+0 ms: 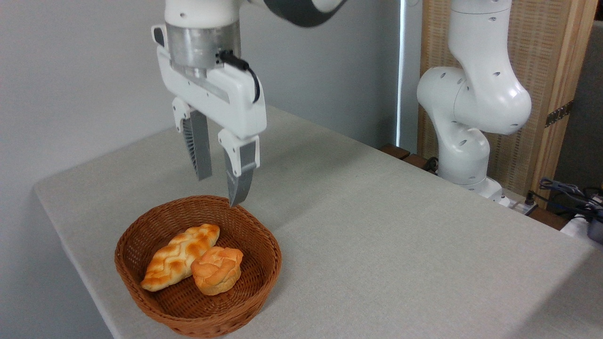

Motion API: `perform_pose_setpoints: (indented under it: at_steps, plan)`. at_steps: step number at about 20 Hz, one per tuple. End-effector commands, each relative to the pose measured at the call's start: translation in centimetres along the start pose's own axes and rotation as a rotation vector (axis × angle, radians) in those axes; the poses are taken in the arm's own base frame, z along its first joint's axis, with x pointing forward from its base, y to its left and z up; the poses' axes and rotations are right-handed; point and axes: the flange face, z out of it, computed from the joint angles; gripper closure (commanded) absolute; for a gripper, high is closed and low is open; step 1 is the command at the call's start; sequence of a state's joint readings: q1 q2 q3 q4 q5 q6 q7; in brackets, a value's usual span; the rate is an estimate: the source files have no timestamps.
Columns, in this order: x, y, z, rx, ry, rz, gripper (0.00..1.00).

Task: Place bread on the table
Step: 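Lower the open gripper into the basket around the round bun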

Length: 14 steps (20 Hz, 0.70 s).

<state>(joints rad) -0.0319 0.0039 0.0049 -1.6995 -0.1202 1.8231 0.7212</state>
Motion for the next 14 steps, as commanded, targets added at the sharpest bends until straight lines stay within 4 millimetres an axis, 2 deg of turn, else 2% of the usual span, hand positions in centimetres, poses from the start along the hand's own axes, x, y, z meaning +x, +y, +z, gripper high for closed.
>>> perform_pose_setpoints:
  at_steps: [1, 7, 12, 14]
  plan:
    - [-0.7, -0.6, 2.2, 0.018, 0.039, -0.044, 0.0]
    - [-0.9, -1.2, 5.1, 0.018, 0.012, -0.012, 0.0]
    - [-0.9, -1.3, 5.4, 0.015, 0.005, 0.177, 0.0]
    - [-0.9, -1.3, 5.5, 0.013, 0.003, 0.19, 0.0]
